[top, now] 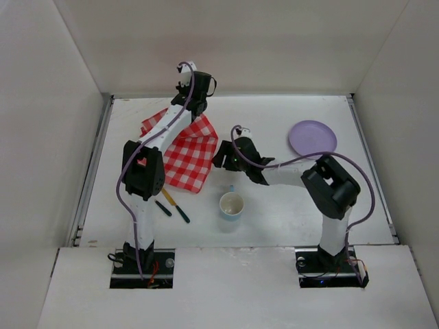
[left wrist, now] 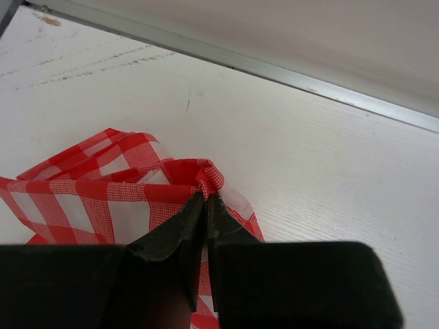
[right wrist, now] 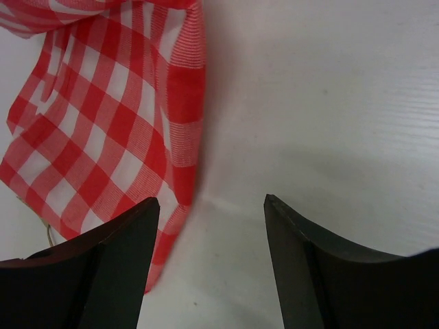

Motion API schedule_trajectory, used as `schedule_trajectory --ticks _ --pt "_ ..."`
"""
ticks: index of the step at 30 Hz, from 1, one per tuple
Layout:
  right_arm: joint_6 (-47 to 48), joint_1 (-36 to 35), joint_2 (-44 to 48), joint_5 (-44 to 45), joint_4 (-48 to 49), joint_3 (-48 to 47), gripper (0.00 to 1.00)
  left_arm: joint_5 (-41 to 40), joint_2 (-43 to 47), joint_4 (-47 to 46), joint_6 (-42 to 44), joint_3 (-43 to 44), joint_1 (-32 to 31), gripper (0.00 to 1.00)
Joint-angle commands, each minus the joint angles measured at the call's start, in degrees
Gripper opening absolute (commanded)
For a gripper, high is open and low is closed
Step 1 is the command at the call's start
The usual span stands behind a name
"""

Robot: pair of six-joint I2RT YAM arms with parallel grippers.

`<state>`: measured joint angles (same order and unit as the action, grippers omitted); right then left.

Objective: Set the dinner table for one person

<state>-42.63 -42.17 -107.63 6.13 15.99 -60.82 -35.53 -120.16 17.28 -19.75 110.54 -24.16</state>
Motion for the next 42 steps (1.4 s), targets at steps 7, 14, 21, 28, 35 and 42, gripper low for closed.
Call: schedule_trajectory --ticks 7,14,21,28,35,42 --pt "-2.9 -5.4 -6.2 -0.3 -2.8 -7.8 0.69 2.4 -2.9 -3.5 1.7 2.1 1.6 0.04" --pt "-2.8 -6.6 -7.8 -2.6 -6.5 -10.9 0.66 3.8 -6.1 -4.1 0.6 6.6 4.8 0.04" --pt "-4.2 -7.5 -9.7 -3.8 -10.1 -13.2 0.61 5.8 -4.6 -5.2 -1.1 6.4 5.0 0.04" --pt "-6.7 -7.5 -10.7 -6.3 -10.8 -12.7 0.6 5.9 -4.0 -5.2 -1.1 6.2 5.0 0.04" --pt "-7.3 -7.5 -10.1 -8.5 -10.7 -11.3 0.6 5.9 -4.4 -5.2 -1.2 6.3 5.3 0.04" --pt "-11.0 -5.9 -11.5 -9.3 -6.7 -9.8 0.35 6.1 -4.3 -5.5 -1.3 6.1 5.6 0.04"
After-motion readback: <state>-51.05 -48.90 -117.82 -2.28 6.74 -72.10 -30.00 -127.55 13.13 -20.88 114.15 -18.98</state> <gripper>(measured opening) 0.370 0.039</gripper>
